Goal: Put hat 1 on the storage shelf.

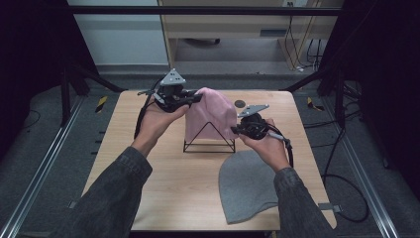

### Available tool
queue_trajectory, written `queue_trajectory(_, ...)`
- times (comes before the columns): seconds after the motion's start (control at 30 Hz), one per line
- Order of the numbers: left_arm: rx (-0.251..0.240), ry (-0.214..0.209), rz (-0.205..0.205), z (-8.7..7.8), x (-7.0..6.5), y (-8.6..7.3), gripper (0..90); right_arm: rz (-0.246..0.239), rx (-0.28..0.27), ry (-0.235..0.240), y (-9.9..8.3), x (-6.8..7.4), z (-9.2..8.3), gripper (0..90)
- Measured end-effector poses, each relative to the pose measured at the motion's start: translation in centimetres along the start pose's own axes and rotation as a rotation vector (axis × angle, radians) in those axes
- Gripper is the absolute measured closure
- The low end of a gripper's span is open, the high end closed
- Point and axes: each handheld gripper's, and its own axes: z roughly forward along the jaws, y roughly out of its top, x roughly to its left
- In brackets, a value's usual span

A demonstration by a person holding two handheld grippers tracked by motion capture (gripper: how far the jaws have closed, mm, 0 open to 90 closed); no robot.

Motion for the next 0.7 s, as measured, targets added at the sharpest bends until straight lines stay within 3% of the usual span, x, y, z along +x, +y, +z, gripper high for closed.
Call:
queue_trajectory(0.47, 0.005, -0.028, 0.008, 0.4, -1.1, -0.6, 78.0, 0.016, 0.006, 0.008, -1.2, 0.0, 0.4, 83.6)
queue_trajectory(0.7, -0.007, -0.035, 0.02, -0.5, -1.8, -0.2, 78.1, 0.013, -0.022, 0.004, -1.0, 0.1, -0.7, 83.6)
